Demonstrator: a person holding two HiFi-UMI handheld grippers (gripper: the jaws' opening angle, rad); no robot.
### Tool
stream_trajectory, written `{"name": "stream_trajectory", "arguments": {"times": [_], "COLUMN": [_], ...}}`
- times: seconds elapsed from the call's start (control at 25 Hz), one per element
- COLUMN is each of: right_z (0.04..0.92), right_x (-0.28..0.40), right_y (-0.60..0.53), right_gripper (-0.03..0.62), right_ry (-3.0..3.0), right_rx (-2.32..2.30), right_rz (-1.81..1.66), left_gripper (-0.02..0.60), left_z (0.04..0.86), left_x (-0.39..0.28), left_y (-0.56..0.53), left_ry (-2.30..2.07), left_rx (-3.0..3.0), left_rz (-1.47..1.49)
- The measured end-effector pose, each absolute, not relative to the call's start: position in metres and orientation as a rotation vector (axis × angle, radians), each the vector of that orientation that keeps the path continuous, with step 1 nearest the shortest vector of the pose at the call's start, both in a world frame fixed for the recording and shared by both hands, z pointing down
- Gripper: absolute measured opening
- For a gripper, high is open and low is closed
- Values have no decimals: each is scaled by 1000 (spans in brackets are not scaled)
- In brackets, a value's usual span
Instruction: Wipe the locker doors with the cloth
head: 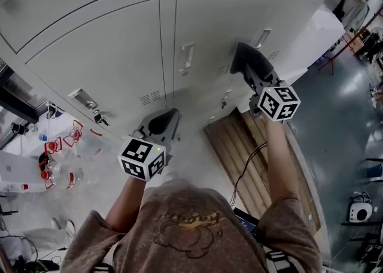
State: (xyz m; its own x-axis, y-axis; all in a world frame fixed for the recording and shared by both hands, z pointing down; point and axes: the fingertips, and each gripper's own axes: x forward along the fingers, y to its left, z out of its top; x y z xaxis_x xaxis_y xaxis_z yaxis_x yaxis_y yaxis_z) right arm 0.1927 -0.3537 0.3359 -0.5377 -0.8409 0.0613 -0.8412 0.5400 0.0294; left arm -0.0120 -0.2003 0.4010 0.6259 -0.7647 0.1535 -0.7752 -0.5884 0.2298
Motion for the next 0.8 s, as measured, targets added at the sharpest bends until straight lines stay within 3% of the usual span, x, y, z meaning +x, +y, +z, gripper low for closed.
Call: {"name": "stream_trajectory", "arguments": {"times": [0.8], "right_z": [367], "right_x": [53], "right_y": [-289], "right_gripper": [38], "right_ry": [-2879], "right_rx": [985], "right_rz": [-1], "left_gripper": [-2], "left_z": [404], "left_x": [-28], "left_y": [-188], "left_ry": [-1275], "left_rx": [2551], "left_rz": [62]}}
